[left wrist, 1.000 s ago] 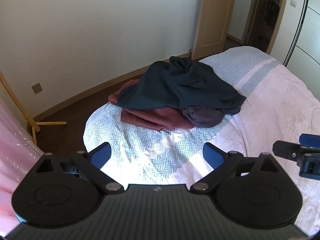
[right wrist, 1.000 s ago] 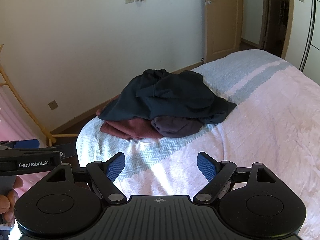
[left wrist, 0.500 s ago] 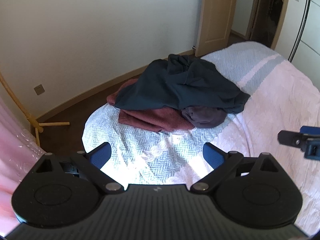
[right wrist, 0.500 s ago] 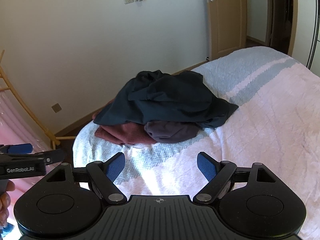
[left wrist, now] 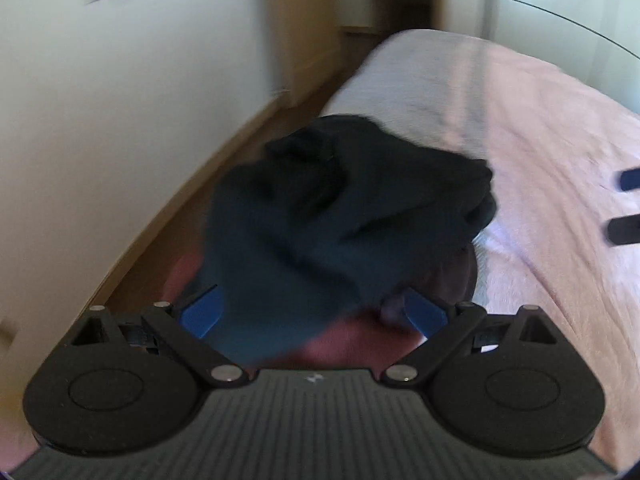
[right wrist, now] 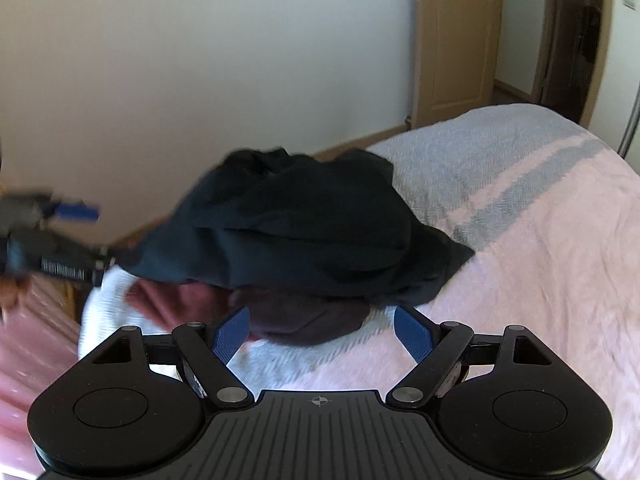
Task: Fold clothes
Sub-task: 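Grasp the black jacket with the left gripper while the right gripper grasps it too, then lift the black jacket off the pile with both grippers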
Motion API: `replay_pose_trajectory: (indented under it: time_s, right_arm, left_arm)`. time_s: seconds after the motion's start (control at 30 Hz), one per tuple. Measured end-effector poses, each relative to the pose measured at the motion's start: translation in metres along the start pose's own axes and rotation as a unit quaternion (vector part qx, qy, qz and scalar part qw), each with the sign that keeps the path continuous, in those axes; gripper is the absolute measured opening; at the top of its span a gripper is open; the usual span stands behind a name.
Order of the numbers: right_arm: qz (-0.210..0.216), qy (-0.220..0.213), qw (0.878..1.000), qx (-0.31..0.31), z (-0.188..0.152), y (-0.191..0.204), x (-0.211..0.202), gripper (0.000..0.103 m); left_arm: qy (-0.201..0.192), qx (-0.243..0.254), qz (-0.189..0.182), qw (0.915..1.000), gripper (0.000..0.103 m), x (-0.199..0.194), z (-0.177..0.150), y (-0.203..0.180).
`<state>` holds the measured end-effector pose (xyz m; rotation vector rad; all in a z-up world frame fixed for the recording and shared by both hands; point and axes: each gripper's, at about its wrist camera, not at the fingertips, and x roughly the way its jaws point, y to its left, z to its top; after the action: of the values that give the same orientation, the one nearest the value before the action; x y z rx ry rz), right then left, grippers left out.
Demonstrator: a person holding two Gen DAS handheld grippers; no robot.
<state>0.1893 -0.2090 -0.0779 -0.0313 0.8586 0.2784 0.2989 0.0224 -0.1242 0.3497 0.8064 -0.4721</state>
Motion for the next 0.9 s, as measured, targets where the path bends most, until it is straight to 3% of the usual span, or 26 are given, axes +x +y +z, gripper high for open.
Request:
replay_pose_trajectory:
  time_s: [0.1, 0.2, 0.3, 0.37, 0.4, 0.43, 0.5, 0.6, 0.63, 0.67, 0.7, 0.83, 0.9]
  right_arm:
    - [-0.013, 0.031, 0.999, -0.033, 0.017, -0.004, 0.054, 0.082]
    - [-0.019, 0.056, 0.997, -0.041, 0.030, -0.017, 0.100, 0.082]
    - [-0.037, 0.072, 0.996, -0.042, 0.042, -0.035, 0.141, 0.082]
    - [-0.043, 0.084, 0.995, -0.023, 0.046, -0.053, 0.167, 0.082]
    - [-0.046, 0.090, 0.995, -0.013, 0.048, -0.062, 0.180, 0.082]
    - [-0.036, 0.091, 0.995, 0.011, 0.048, -0.073, 0.191, 0.082]
    - [-0.013, 0.086, 0.994, 0.062, 0.046, -0.094, 0.208, 0.082]
    - [0.025, 0.089, 0.986, 0.138, 0.040, -0.115, 0.222, 0.079]
    - [0.037, 0.088, 0.982, 0.165, 0.038, -0.121, 0.220, 0.067]
    - [0.041, 0.082, 0.980, 0.177, 0.037, -0.124, 0.211, 0.040]
    - [0.045, 0.075, 0.978, 0.188, 0.037, -0.127, 0.203, 0.020]
    - [0.066, 0.009, 0.965, 0.252, 0.039, -0.146, 0.138, 0.014]
    - [0.064, -0.024, 0.964, 0.256, 0.037, -0.154, 0.091, 0.014]
  left_arm:
    - [-0.025, 0.112, -0.030, 0.9930, 0.094, 0.041, 0.020, -0.007]
    - [-0.035, 0.225, -0.051, 0.9723, 0.091, 0.077, 0.025, -0.021]
    - [-0.015, 0.304, -0.059, 0.9507, 0.062, 0.109, 0.019, -0.031]
    - [-0.011, 0.291, -0.069, 0.9541, 0.043, 0.118, 0.016, -0.027]
    - [-0.014, 0.271, -0.071, 0.9600, 0.025, 0.120, 0.016, -0.022]
    - [-0.018, 0.253, -0.075, 0.9643, 0.017, 0.118, 0.015, -0.017]
    - [-0.026, 0.222, -0.087, 0.9709, 0.010, 0.113, 0.013, -0.007]
    - [-0.044, 0.197, -0.106, 0.9737, 0.008, 0.095, 0.018, -0.001]
    - [-0.056, 0.197, -0.118, 0.9717, 0.008, 0.084, 0.022, -0.002]
    - [-0.069, 0.198, -0.131, 0.9690, 0.008, 0.072, 0.026, -0.004]
    - [-0.081, 0.199, -0.144, 0.9660, 0.007, 0.061, 0.030, -0.006]
    - [-0.128, 0.223, -0.200, 0.9454, 0.007, 0.007, 0.045, -0.032]
    - [-0.148, 0.240, -0.224, 0.9329, 0.007, -0.025, 0.049, -0.055]
